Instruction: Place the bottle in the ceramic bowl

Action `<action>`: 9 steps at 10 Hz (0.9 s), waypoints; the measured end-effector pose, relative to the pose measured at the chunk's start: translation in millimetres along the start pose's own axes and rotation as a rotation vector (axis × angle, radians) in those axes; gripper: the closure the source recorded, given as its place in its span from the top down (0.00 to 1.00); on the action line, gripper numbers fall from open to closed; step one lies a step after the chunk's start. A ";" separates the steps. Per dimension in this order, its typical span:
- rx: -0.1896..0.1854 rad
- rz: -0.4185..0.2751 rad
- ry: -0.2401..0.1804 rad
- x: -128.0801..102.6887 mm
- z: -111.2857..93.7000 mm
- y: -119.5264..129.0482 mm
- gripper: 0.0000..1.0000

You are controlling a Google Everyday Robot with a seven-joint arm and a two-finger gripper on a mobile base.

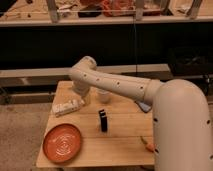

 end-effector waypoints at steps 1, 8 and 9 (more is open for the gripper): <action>-0.002 0.003 -0.007 -3.6 3.1 -1.6 0.80; -0.026 0.039 -0.079 -22.5 40.3 -8.6 0.80; -0.031 0.047 -0.085 -20.9 45.5 -8.3 0.80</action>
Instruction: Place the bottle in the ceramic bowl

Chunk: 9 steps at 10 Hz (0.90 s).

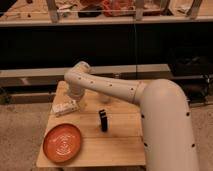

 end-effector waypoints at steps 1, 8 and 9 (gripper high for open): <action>-0.009 0.010 -0.013 -0.2 9.8 0.9 0.80; -0.054 0.083 -0.092 6.5 36.2 2.0 0.80; -0.058 0.094 -0.100 9.8 37.5 2.3 0.80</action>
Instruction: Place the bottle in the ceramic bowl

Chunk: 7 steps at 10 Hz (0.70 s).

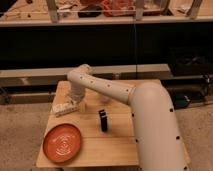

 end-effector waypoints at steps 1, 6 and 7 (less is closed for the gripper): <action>-0.003 0.009 -0.007 3.4 0.9 -0.1 0.80; -0.027 0.027 -0.026 -3.5 11.0 -8.6 0.80; -0.037 0.031 -0.029 -0.2 11.9 -4.9 0.80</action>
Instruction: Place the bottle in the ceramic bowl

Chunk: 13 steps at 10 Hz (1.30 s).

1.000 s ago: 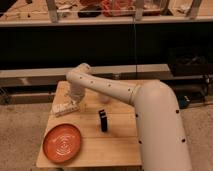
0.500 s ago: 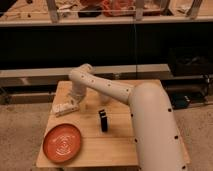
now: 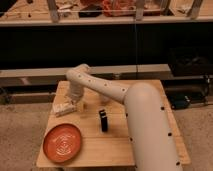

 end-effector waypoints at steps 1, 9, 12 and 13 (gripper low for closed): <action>-0.006 0.006 -0.003 5.5 0.2 4.3 0.80; -0.030 0.019 -0.008 6.7 8.8 4.6 0.80; -0.039 0.020 -0.014 -5.5 17.5 -8.1 0.80; -0.039 0.025 -0.014 -2.8 18.1 -7.2 0.80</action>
